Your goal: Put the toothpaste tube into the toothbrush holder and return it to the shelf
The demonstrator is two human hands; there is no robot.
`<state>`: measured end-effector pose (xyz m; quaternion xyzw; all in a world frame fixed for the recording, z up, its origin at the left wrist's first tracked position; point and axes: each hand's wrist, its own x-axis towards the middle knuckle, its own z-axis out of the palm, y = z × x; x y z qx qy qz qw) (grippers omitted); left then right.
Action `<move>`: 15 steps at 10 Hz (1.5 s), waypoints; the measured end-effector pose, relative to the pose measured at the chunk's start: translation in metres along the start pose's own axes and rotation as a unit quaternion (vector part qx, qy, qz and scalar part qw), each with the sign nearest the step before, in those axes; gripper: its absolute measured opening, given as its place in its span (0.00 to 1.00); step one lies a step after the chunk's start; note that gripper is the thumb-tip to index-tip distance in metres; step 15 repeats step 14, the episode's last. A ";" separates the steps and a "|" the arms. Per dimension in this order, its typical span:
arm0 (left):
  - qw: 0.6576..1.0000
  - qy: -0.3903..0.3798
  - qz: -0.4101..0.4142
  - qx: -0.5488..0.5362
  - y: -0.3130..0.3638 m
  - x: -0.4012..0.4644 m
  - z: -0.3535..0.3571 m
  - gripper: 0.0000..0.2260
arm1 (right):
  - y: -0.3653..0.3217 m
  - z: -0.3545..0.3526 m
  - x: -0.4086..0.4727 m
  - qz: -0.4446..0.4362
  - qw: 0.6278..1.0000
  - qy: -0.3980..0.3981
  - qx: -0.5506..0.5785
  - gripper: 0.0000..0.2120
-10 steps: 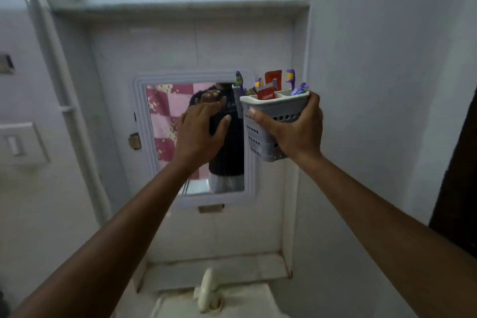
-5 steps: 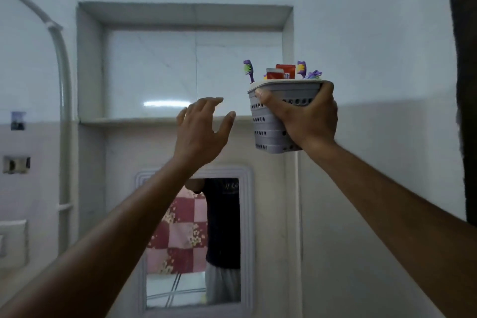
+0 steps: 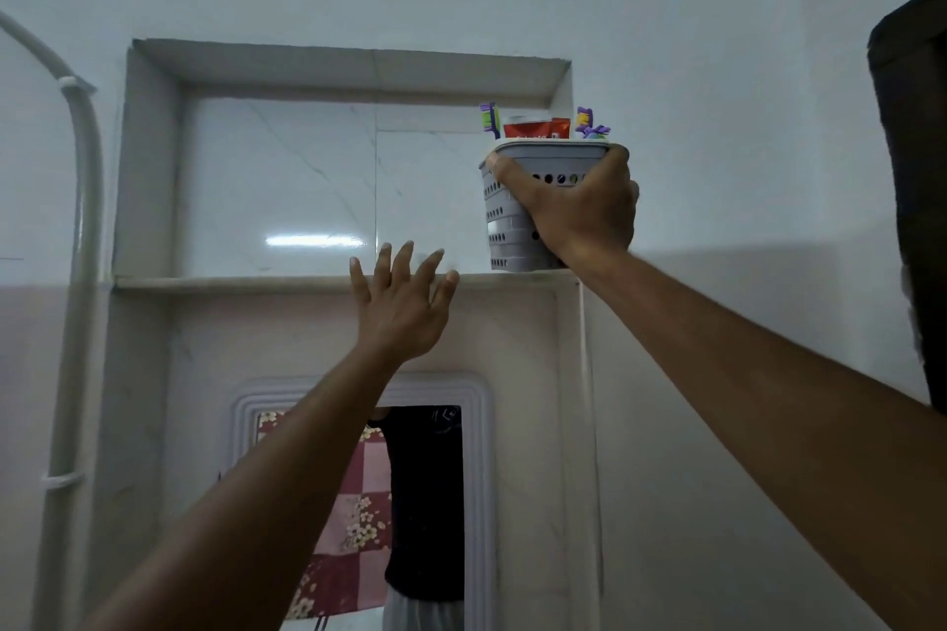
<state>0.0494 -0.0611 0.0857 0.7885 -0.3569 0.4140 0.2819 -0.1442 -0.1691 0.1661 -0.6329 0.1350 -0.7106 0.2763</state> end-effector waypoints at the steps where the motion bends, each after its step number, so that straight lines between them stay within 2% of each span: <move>1: 1.000 0.011 0.000 -0.009 -0.003 0.002 0.005 0.28 | 0.006 0.014 0.012 -0.005 1.000 0.000 -0.025 0.55; 3: 1.000 0.028 0.010 0.009 -0.007 0.001 0.011 0.29 | 0.026 0.044 0.020 0.024 0.996 -0.057 -0.065 0.63; 4: 0.999 0.025 0.016 0.019 -0.008 0.002 0.011 0.29 | 0.036 0.057 0.010 0.004 0.990 -0.072 -0.117 0.64; 5: 0.999 0.028 0.022 0.022 -0.010 0.002 0.011 0.28 | 0.047 0.069 0.000 -0.042 0.977 -0.088 -0.189 0.50; 6: 0.999 0.032 0.028 0.022 -0.012 0.001 0.011 0.28 | 0.064 0.073 -0.008 -0.083 0.953 -0.124 -0.262 0.41; 7: 0.999 0.029 0.033 0.022 -0.012 0.002 0.010 0.28 | 0.081 0.071 -0.019 -0.102 0.935 -0.154 -0.301 0.40; 8: 0.999 0.026 0.032 0.018 -0.011 0.002 0.009 0.27 | 0.087 0.069 -0.027 -0.103 0.934 -0.175 -0.293 0.41; 9: 0.999 0.014 0.032 0.008 -0.011 0.002 0.006 0.27 | 0.086 0.064 -0.029 -0.106 0.951 -0.163 -0.242 0.43; 11: 0.995 0.000 0.090 -0.051 -0.024 -0.019 -0.006 0.28 | 0.086 0.040 -0.039 -0.086 0.971 -0.133 -0.178 0.36; 12: 0.990 0.029 0.091 -0.105 -0.036 -0.035 -0.016 0.28 | 0.079 0.028 -0.044 -0.092 0.978 -0.094 -0.163 0.31; 14: 0.994 0.033 0.069 -0.079 -0.045 -0.071 -0.050 0.28 | 0.060 0.002 -0.071 -0.118 0.984 -0.091 -0.101 0.25; 15: 0.994 0.033 0.069 -0.079 -0.045 -0.071 -0.050 0.28 | 0.060 0.002 -0.071 -0.118 0.984 -0.091 -0.101 0.25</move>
